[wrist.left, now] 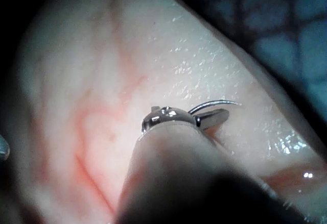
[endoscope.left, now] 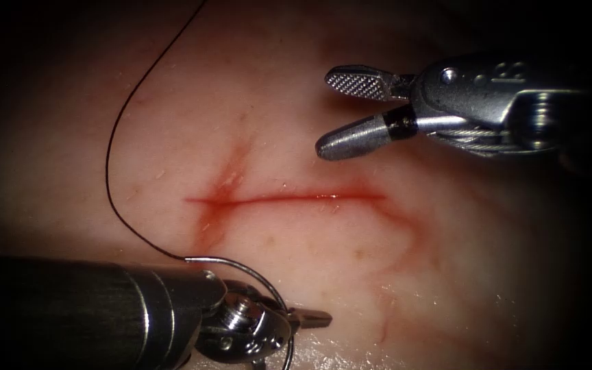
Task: Wound Closure
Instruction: Pick up the needle using the left gripper, then hand over the needle to the right gripper
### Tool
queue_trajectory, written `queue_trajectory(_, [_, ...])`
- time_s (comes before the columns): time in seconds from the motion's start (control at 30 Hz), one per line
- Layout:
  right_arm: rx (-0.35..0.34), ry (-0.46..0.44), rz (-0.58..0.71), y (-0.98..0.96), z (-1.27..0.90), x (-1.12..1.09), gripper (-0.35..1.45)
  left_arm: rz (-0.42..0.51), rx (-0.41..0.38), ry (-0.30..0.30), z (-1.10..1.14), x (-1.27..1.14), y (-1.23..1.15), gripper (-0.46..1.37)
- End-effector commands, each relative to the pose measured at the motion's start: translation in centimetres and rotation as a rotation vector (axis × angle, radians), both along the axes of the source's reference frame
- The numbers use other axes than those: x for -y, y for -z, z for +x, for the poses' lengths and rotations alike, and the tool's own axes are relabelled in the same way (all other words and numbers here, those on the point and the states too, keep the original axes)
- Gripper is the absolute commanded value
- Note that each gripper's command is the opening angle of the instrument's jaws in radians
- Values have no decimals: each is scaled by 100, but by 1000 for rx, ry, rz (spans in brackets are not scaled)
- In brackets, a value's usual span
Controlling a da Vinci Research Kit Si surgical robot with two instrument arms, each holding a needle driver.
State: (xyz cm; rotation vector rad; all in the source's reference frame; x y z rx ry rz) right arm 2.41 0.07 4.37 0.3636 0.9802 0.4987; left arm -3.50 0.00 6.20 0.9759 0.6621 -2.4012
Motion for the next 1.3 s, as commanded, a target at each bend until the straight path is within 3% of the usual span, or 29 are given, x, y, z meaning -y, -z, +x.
queue_trajectory(0.03, [-3,4,2,0,0,0,98,2,-2,-11,0,2,-3,81])
queue_trajectory(0.17, [-4,4,1,1,1,1,98,8,-7,-43,0,13,-13,64])
queue_trajectory(0.23, [-4,4,1,1,1,1,98,14,-8,-56,1,16,-17,29])
queue_trajectory(0.27, [-3,4,1,0,1,1,97,16,-12,-58,1,16,-18,-4])
queue_trajectory(0.3, [-3,4,1,0,1,1,97,19,-13,-57,1,16,-18,-25])
queue_trajectory(0.33, [-3,4,1,0,1,1,97,27,-16,-55,2,15,-18,-35])
queue_trajectory(0.7, [-3,1,6,0,2,2,97,30,-50,-15,4,6,-12,-35])
queue_trajectory(0.83, [-3,1,6,0,2,1,97,32,-35,29,6,-9,-3,-35])
queue_trajectory(0.93, [-3,1,6,0,1,1,97,67,45,90,10,-34,12,-35])
queue_trajectory(1.17, [-3,-12,31,0,-1,2,96,194,179,85,22,-72,34,-35])
queue_trajectory(1.3, [-6,-43,81,0,-3,2,94,319,224,184,32,-102,47,-35])
